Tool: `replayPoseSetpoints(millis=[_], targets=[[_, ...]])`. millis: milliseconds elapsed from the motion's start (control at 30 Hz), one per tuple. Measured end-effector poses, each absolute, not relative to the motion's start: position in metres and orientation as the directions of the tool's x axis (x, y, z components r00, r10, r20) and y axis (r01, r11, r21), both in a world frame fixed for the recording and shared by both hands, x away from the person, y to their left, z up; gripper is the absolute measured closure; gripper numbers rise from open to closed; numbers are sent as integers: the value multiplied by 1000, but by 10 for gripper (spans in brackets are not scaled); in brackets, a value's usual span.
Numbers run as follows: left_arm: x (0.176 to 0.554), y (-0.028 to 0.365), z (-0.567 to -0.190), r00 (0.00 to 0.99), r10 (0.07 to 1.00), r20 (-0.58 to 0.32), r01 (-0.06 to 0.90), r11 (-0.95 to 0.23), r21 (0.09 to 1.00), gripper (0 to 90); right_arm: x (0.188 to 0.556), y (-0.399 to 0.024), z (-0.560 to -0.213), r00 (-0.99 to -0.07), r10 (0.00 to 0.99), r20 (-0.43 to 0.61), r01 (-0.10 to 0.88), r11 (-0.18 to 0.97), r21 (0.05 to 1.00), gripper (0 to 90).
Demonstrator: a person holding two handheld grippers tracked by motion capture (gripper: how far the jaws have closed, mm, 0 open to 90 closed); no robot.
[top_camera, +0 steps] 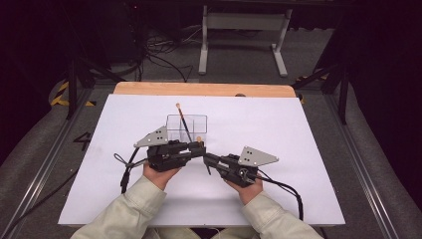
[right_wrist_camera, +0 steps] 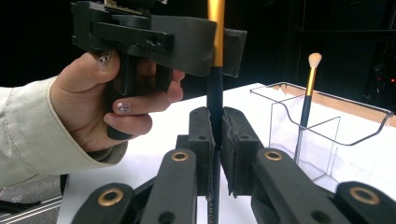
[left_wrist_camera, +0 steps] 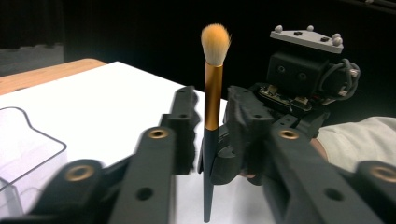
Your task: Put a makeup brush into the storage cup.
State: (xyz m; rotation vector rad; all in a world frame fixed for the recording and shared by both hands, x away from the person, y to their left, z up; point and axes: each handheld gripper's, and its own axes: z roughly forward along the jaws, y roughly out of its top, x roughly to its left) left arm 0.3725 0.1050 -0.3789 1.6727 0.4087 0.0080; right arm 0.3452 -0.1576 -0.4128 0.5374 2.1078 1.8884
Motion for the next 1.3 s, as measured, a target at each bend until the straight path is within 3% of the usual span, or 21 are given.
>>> replayPoseSetpoints(millis=[67, 400, 467, 667, 867, 1300], targets=[[371, 105, -378, 936, 277, -217, 250, -90, 964, 820, 345, -158, -413, -898, 437, 52, 100, 86, 991, 828], [368, 103, -375, 935, 305, -180, 221, -108, 969, 829, 345, -157, -413, -895, 444, 51, 100, 89, 991, 811], [368, 105, -372, 934, 316, -168, 212, -111, 971, 830, 345, -158, -411, -894, 445, 47, 97, 90, 991, 645], [370, 109, -363, 922, 360, -142, 201, -132, 971, 832, 350, -169, -405, -872, 486, 64, 119, 83, 989, 380], [373, 112, -353, 917, 378, -130, 189, -124, 974, 833, 352, -178, -400, -856, 512, 67, 128, 84, 988, 277], [384, 119, -336, 904, 407, -132, 194, -116, 974, 833, 353, -204, -396, -820, 572, 27, 126, 134, 983, 140]])
